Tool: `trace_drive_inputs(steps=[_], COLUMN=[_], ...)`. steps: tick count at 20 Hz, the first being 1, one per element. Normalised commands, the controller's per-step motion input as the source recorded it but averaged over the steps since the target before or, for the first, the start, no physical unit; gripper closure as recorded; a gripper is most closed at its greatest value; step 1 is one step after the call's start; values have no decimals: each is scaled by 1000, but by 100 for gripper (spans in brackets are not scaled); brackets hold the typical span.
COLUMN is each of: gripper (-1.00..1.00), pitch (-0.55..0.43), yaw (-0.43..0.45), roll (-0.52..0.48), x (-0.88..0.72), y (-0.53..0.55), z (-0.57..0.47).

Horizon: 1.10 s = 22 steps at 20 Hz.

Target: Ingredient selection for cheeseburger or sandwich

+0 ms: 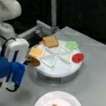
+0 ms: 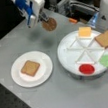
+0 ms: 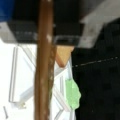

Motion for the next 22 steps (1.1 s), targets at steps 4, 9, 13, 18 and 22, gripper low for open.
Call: trace_drive_inputs(steps=[4, 9, 13, 18, 22], gripper=[100, 100, 100, 100, 100], pitch=[191, 186, 203, 183, 99], yaw=[251, 209, 197, 209, 189], roll=[-264, -221, -114, -88, -205], x=[572, 774, 738, 654, 534], y=[-233, -278, -332, -378, -274], z=[78, -121, -148, -193, -313])
